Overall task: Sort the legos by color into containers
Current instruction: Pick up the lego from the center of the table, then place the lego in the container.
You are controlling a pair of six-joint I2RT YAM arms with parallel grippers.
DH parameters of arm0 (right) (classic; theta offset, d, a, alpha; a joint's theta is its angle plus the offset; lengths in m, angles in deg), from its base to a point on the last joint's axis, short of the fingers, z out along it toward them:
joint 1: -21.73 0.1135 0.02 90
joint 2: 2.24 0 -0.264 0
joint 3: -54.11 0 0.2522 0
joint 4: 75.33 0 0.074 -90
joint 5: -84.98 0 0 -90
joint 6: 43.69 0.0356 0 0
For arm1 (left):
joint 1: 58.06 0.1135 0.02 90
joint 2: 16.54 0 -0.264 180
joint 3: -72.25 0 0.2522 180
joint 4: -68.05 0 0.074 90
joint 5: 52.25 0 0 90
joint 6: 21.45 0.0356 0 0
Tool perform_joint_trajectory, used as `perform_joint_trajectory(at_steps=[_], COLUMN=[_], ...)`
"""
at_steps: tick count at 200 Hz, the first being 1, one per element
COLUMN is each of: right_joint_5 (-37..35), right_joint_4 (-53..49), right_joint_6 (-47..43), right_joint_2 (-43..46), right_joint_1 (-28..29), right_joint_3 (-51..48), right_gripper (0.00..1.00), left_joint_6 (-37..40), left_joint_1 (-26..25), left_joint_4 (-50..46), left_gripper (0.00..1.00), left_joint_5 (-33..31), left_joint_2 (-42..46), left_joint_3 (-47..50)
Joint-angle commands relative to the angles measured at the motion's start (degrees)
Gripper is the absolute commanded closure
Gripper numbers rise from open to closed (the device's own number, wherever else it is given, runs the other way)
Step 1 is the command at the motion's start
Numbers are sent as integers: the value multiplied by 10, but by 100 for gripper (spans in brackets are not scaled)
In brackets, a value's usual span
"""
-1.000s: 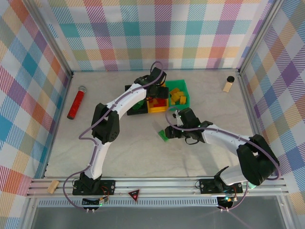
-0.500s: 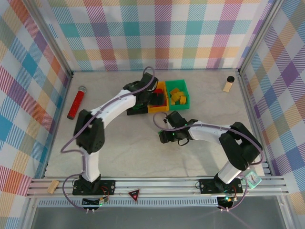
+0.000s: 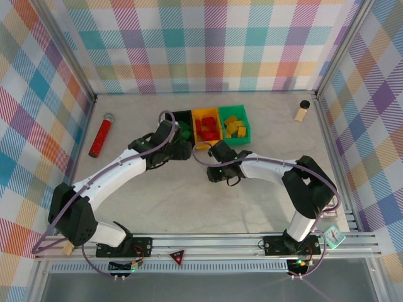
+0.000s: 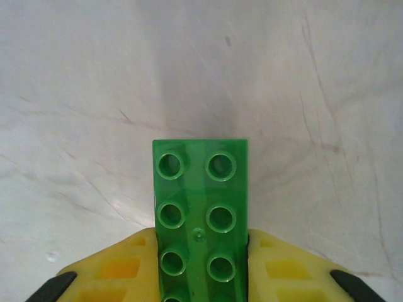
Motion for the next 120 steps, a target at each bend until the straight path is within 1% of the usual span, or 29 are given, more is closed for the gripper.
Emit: perform_joint_trajectory(at_steps=[1, 45, 81, 107, 120], right_joint_5=[19, 17, -13, -17, -20], right_joint_4=[-12, -35, -94, -134, -161], right_joint_6=[-12, -1, -18, -23, -27], right_joint_2=[-6, -84, -204, -284, -319], right_joint_1=[6, 6, 3, -7, -13], right_joint_3=[65, 220, 407, 535, 598], right_gripper=[75, 74, 72, 71, 70], left_joint_6=[-23, -57, -75, -84, -87], left_joint_1=[9, 20, 24, 25, 27], left_joint_4=[-10, -26, -46, -56, -60], left_gripper=[14, 15, 15, 15, 14], left_joint_5=[-47, -65, -69, -73, -80], left_joint_2=[48, 121, 171, 203, 216], left_joint_3=[47, 130, 166, 185, 193])
